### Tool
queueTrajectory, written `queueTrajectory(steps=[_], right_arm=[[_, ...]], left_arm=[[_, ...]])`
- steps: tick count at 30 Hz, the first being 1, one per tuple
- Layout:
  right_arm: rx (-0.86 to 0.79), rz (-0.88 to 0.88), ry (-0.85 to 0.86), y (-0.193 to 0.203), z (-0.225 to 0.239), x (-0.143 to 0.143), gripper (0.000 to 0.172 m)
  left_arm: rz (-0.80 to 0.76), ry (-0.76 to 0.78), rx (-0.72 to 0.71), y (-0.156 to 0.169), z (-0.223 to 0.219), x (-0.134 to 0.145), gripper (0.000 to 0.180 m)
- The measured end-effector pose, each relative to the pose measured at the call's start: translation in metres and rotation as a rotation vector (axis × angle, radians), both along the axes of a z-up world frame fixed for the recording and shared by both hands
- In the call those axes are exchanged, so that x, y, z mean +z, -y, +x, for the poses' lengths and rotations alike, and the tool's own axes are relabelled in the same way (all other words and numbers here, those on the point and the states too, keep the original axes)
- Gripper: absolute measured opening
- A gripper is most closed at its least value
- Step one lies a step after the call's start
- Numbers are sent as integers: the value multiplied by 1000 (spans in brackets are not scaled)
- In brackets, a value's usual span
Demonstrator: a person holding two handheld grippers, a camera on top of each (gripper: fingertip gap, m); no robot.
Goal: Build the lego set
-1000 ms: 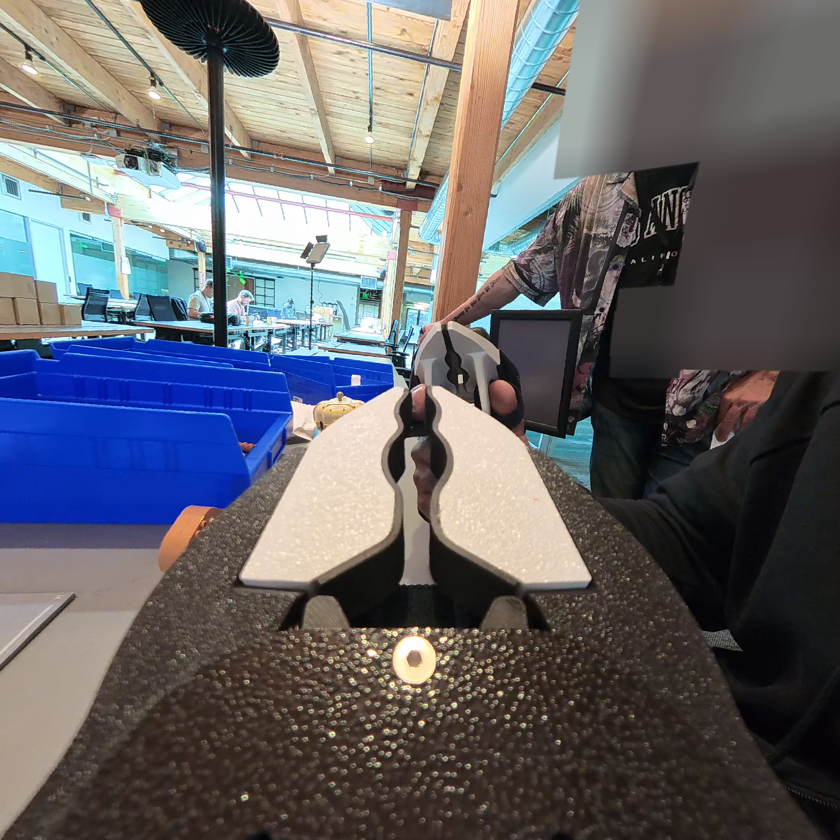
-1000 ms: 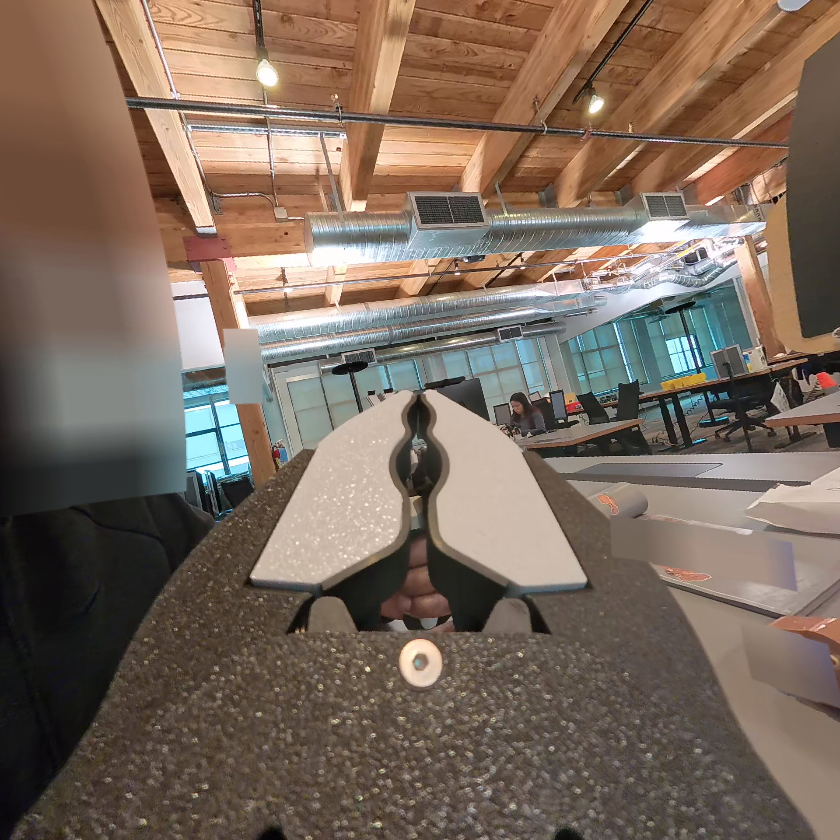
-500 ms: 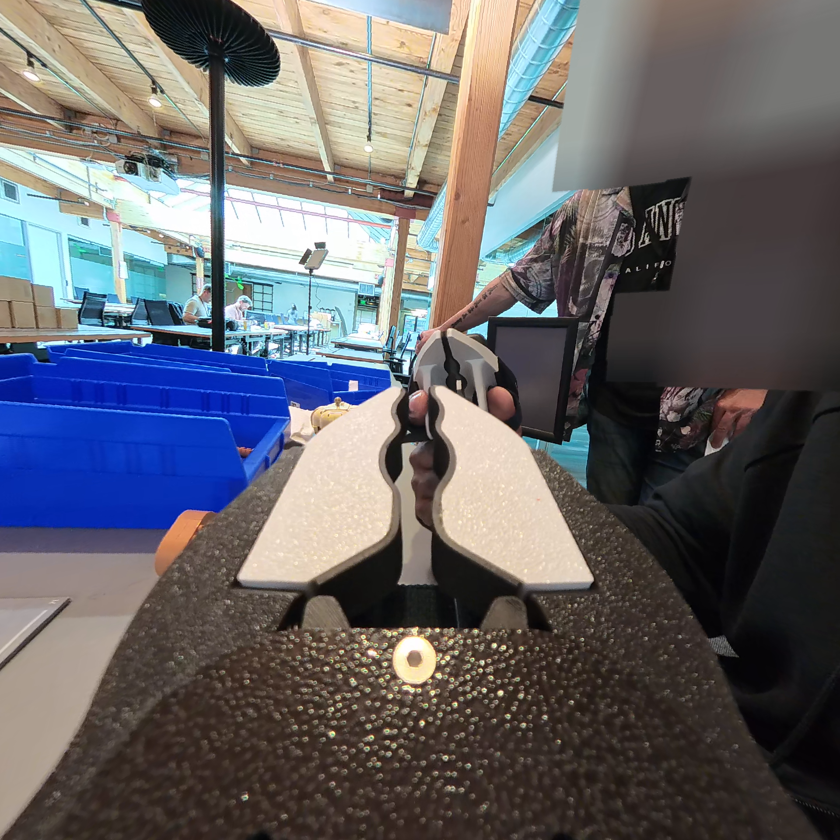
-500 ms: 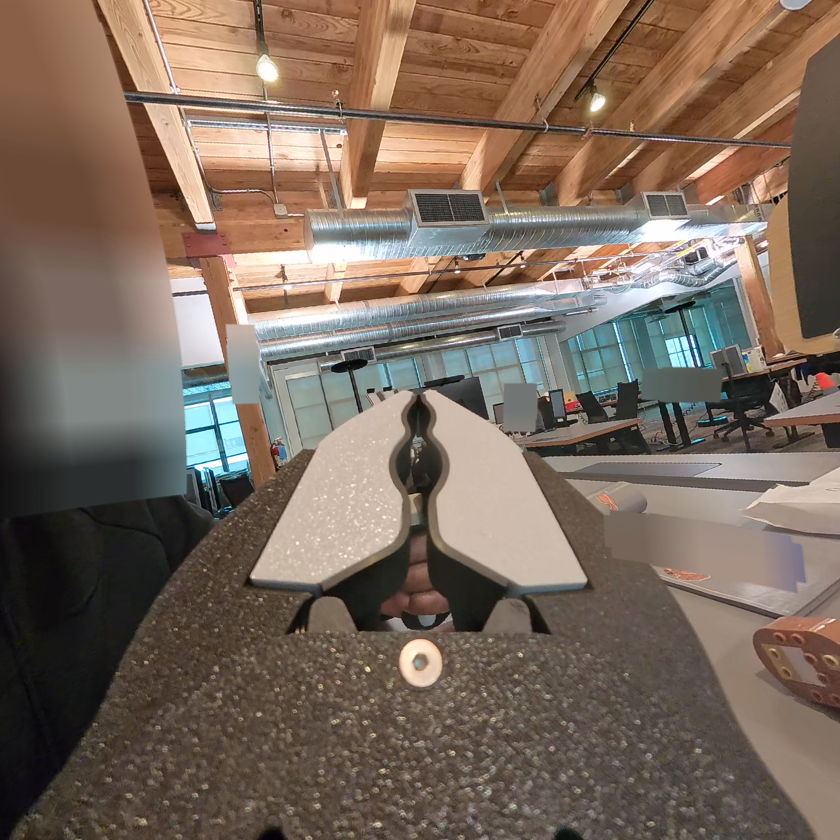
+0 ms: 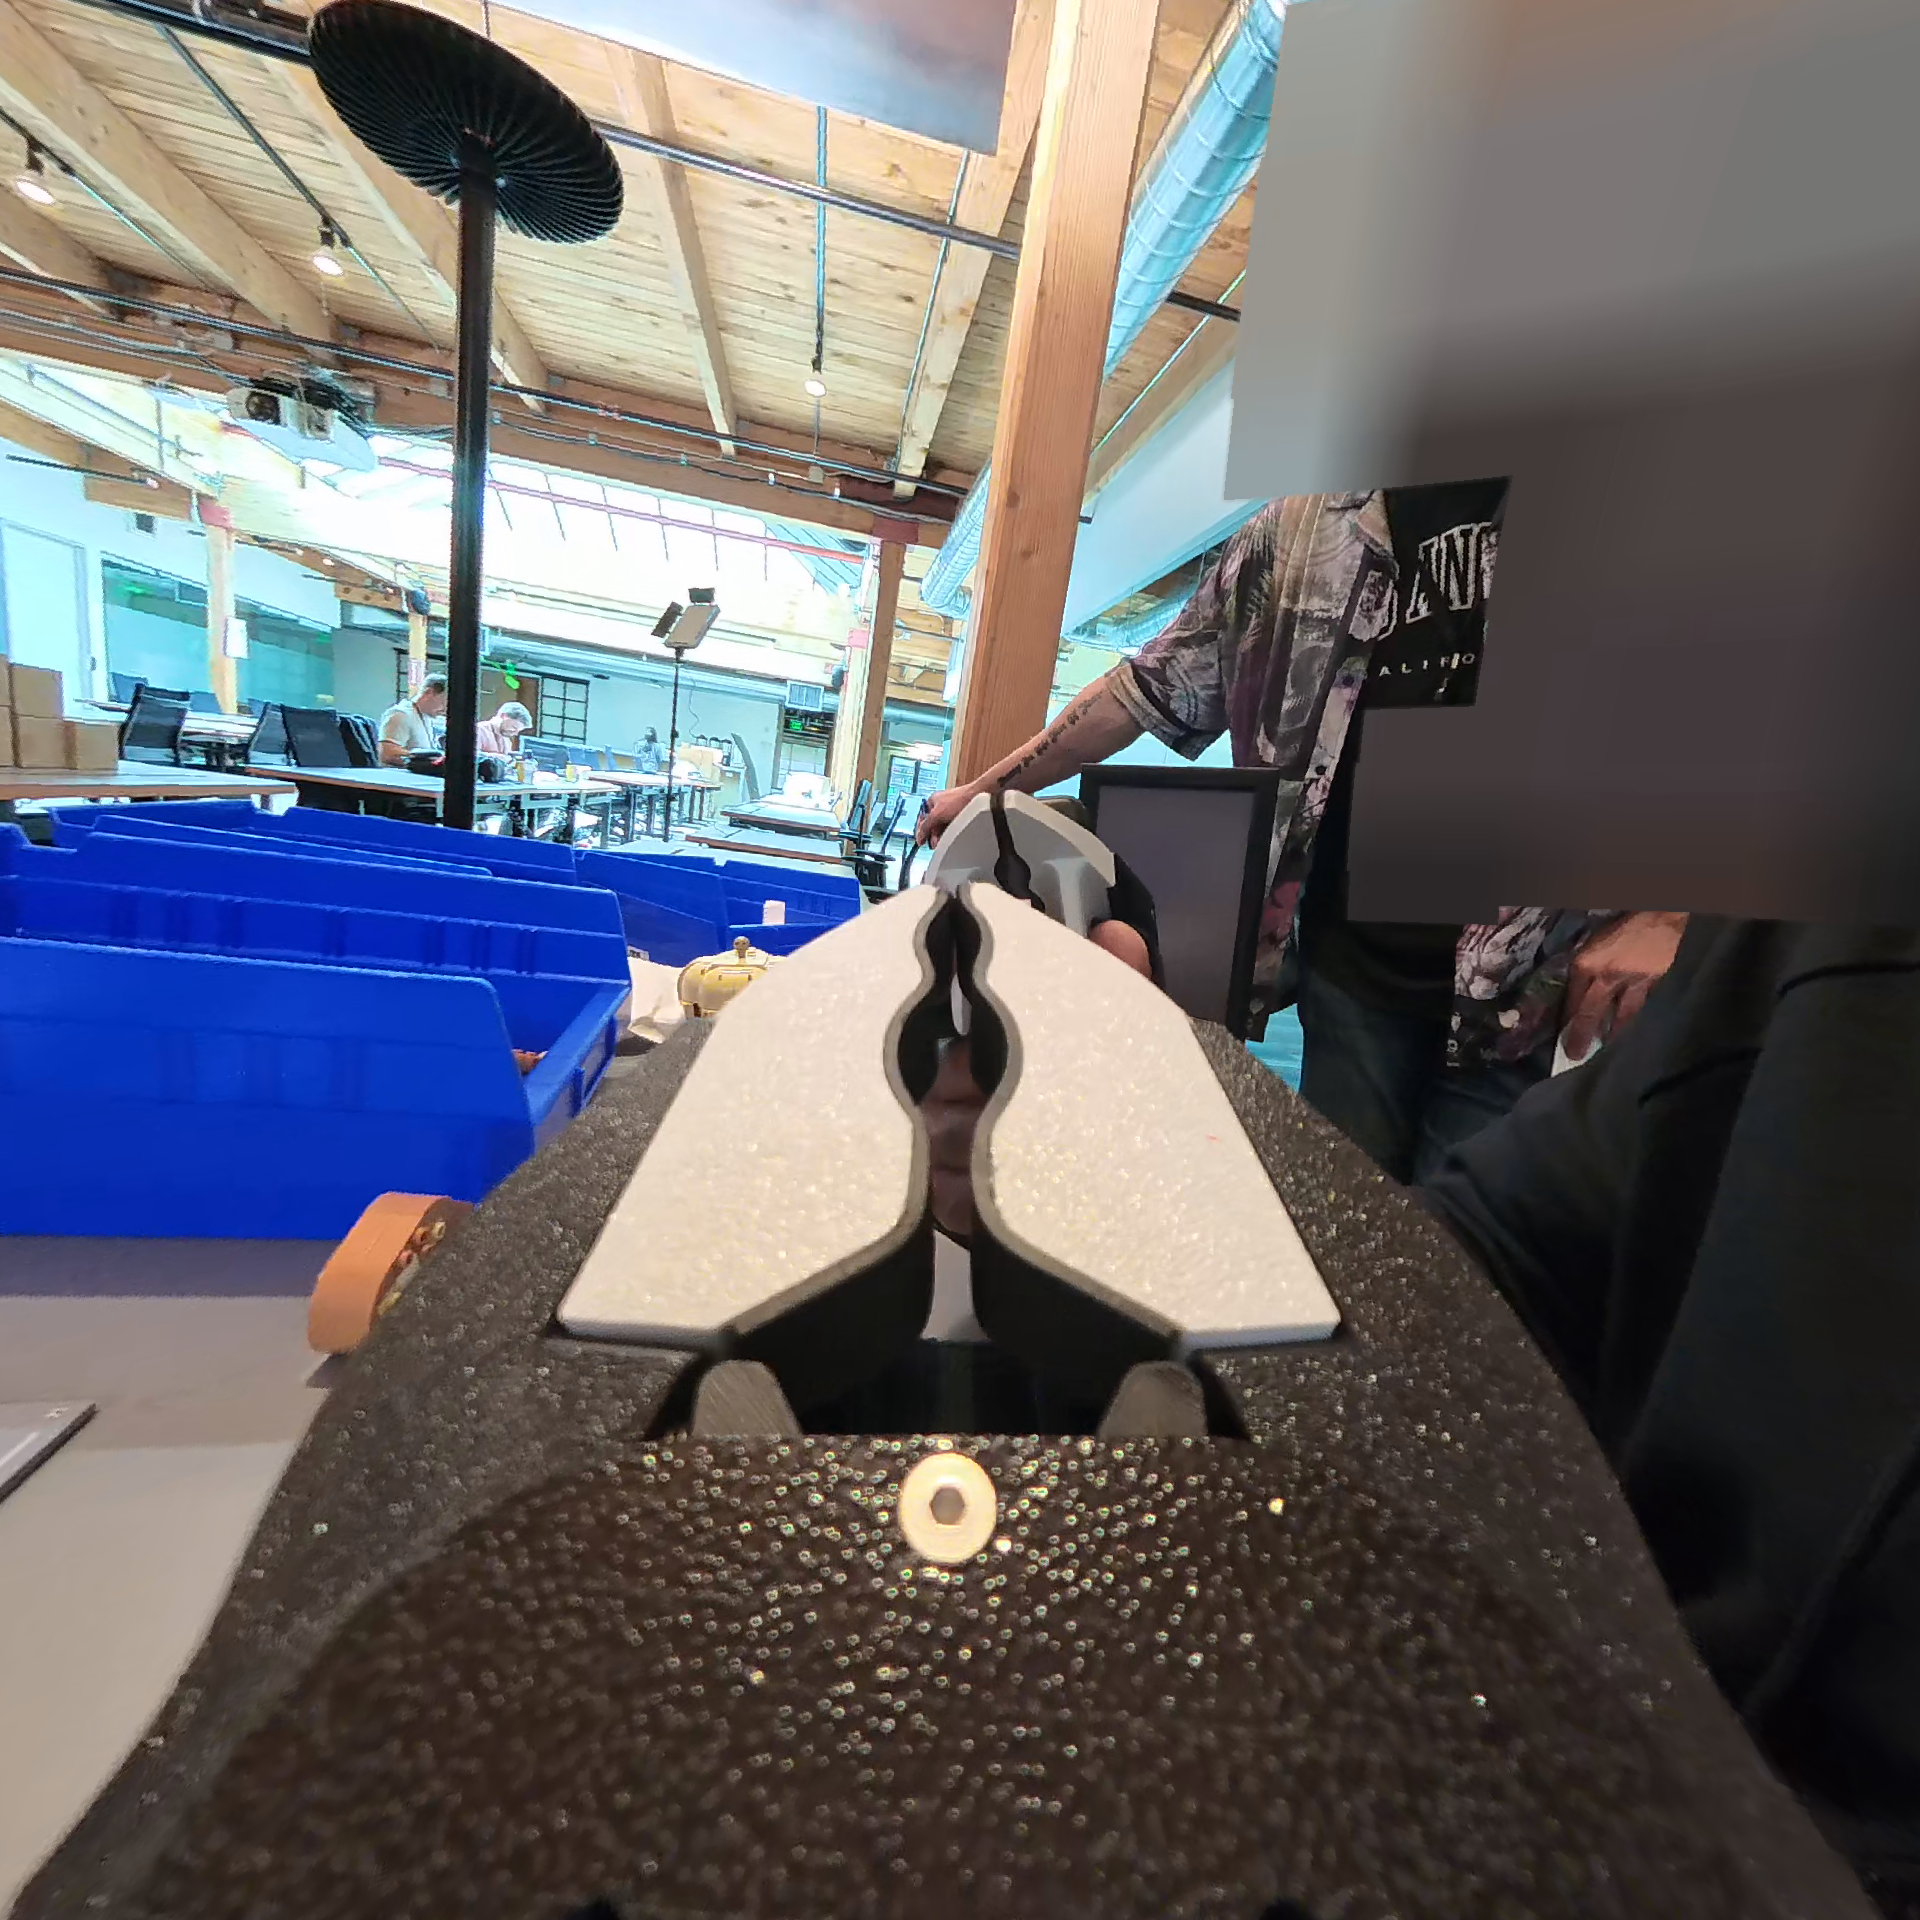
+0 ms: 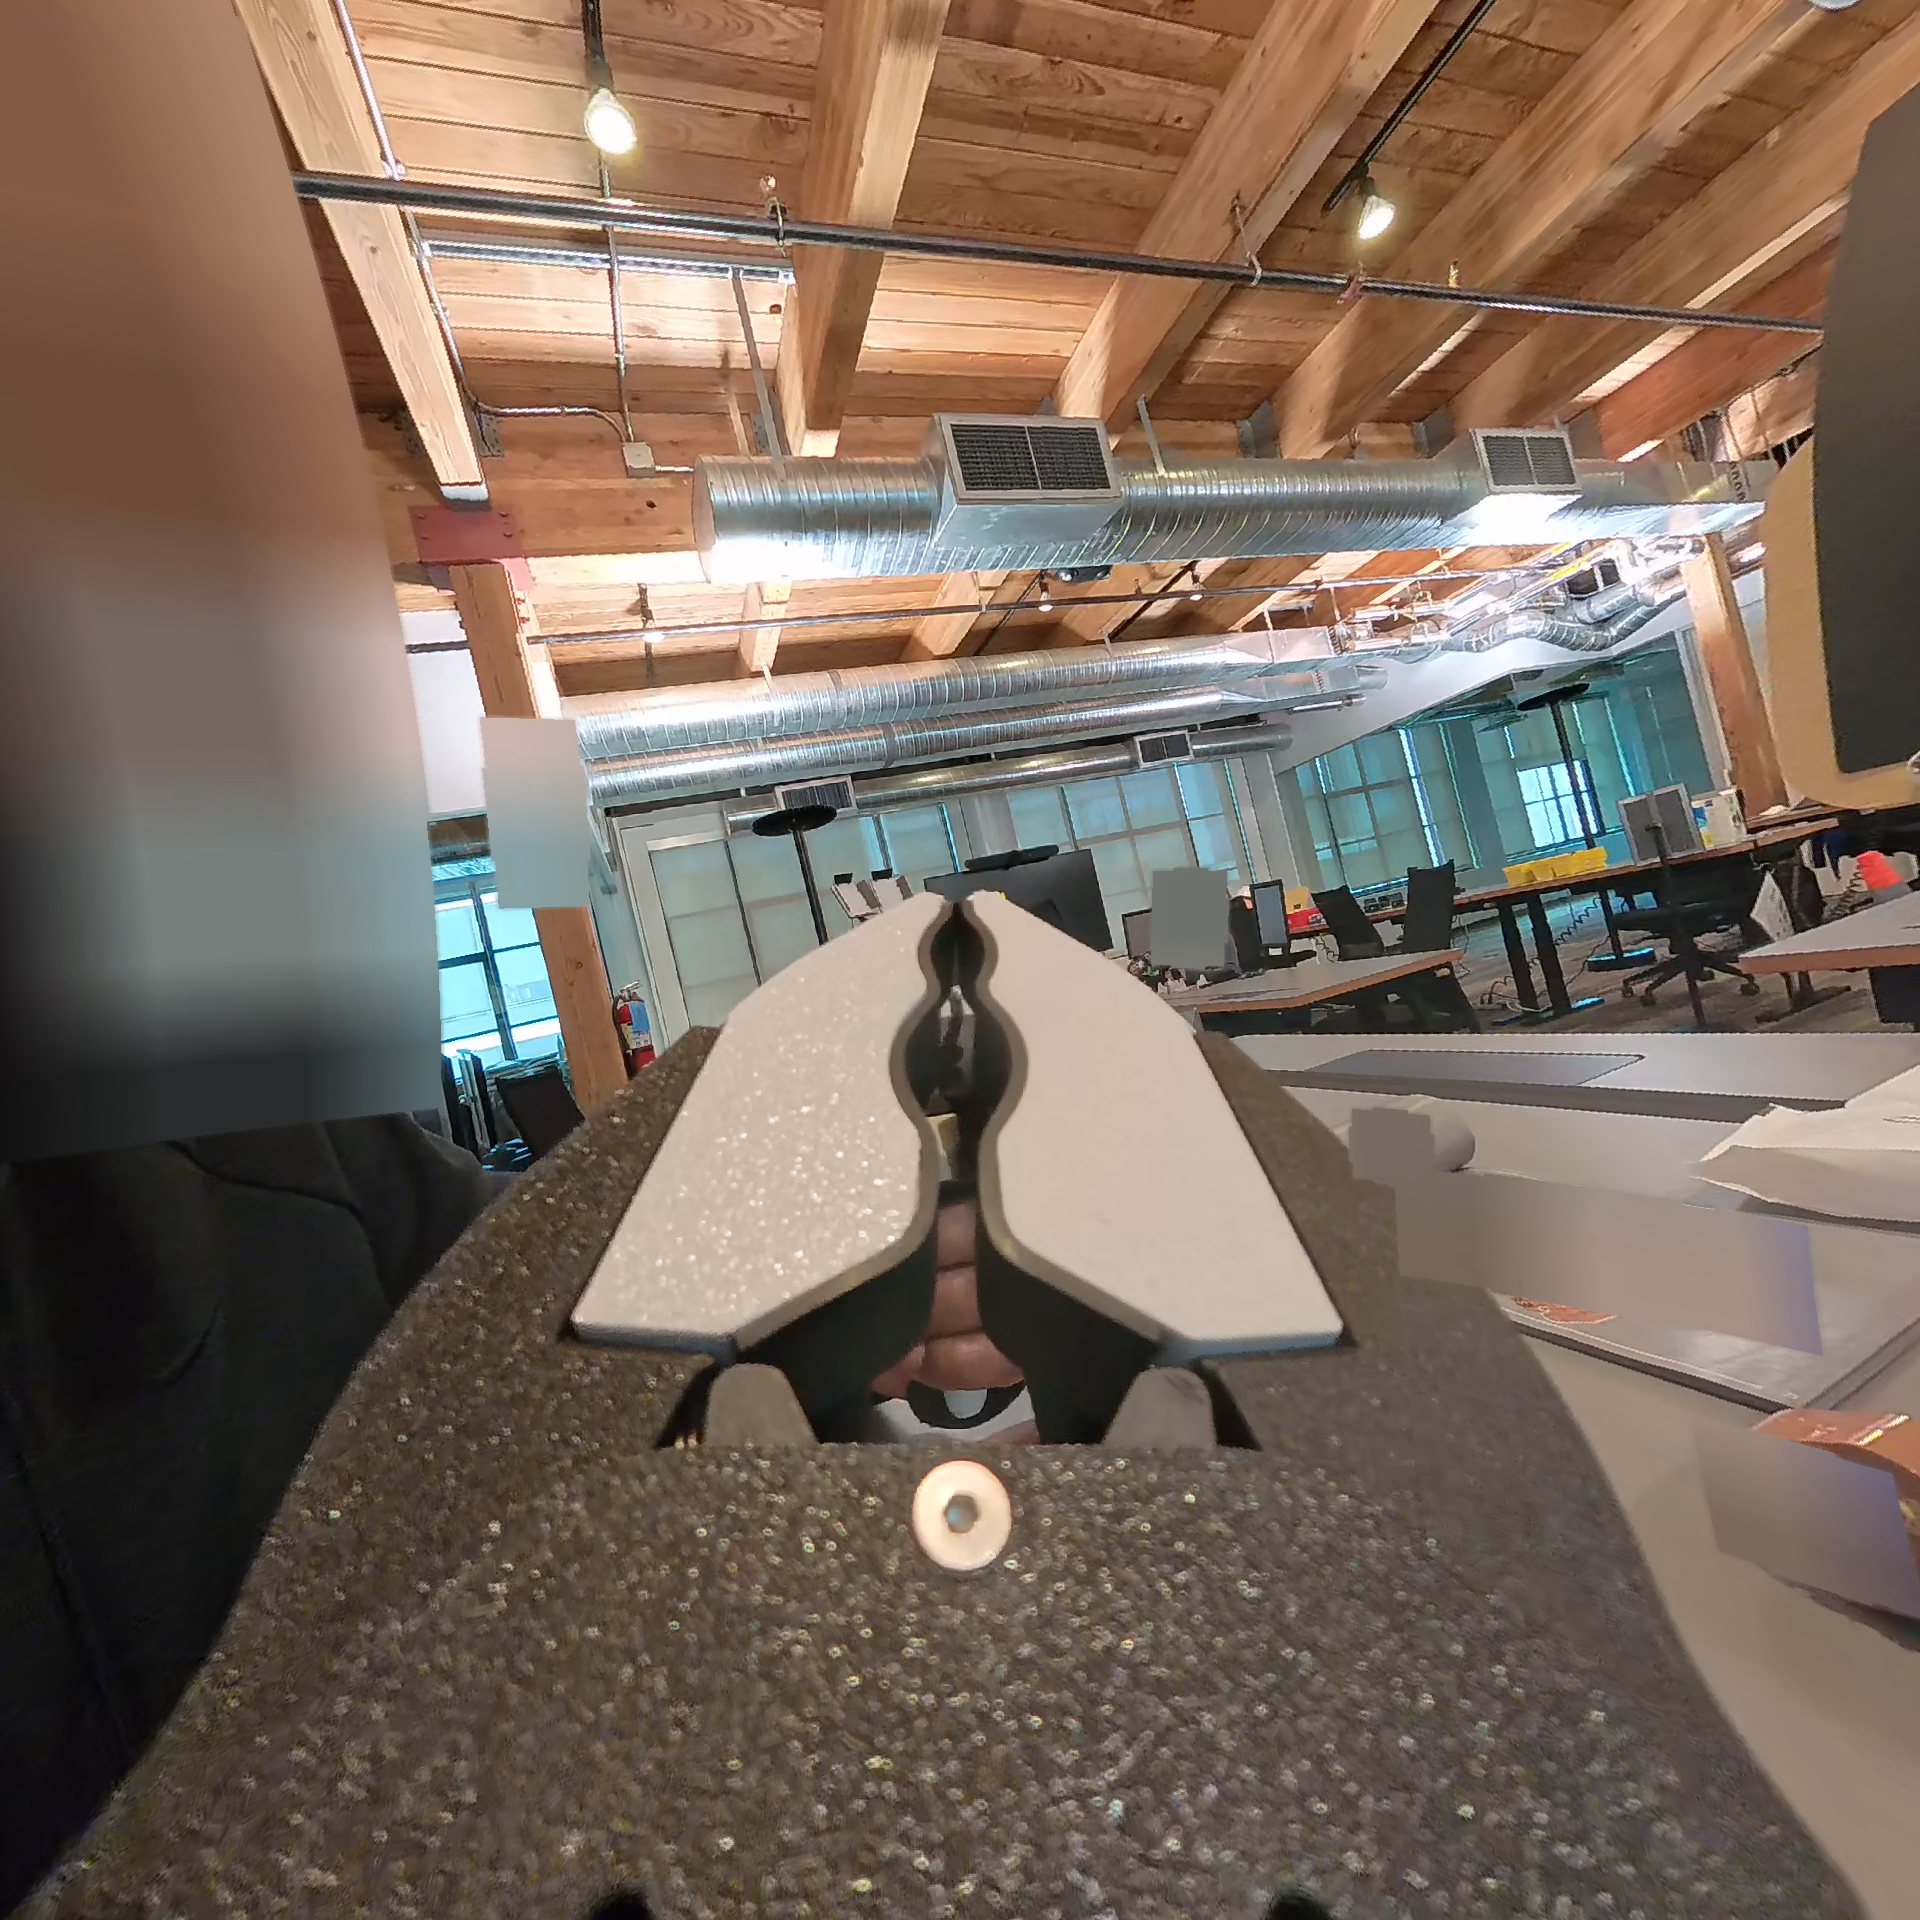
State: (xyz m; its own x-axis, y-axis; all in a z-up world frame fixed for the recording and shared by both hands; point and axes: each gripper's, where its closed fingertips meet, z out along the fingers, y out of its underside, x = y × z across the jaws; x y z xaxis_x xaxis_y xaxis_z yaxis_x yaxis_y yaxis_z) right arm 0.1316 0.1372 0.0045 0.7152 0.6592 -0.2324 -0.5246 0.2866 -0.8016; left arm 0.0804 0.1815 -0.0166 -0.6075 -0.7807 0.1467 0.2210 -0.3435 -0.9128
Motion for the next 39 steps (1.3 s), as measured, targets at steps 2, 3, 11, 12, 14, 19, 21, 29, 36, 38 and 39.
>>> queueTrajectory(steps=[2,3,11,12,14,19,21,29,36,38,39], right_arm=[[0,-1,0,0,0,0,0],[1,-1,0,0,0,0,0],[-3,-3,7,0,-1,-1,0],[-4,-5,9,-1,-1,-1,0],[-7,-8,15,-1,-2,-1,0],[-21,-28,48,-5,-6,-5,0],[-28,-35,57,-6,-6,-6,0],[-48,-56,70,-9,-6,-9,0],[-51,-62,80,-10,-7,-10,0],[-52,-63,81,-10,-7,-10,0],[-52,-63,82,-10,-7,-10,0]], left_arm=[[-2,0,7,0,0,0,3],[2,-3,4,0,1,-1,2],[28,-6,7,3,2,-3,0],[33,-8,5,3,2,-4,0],[50,-14,8,5,3,-5,0],[84,-28,33,6,5,-9,0],[86,-32,37,5,6,-10,0],[108,-45,64,4,9,-12,4],[177,-61,102,7,13,-18,9],[201,-64,109,9,13,-20,9],[211,-63,111,9,13,-21,6]])
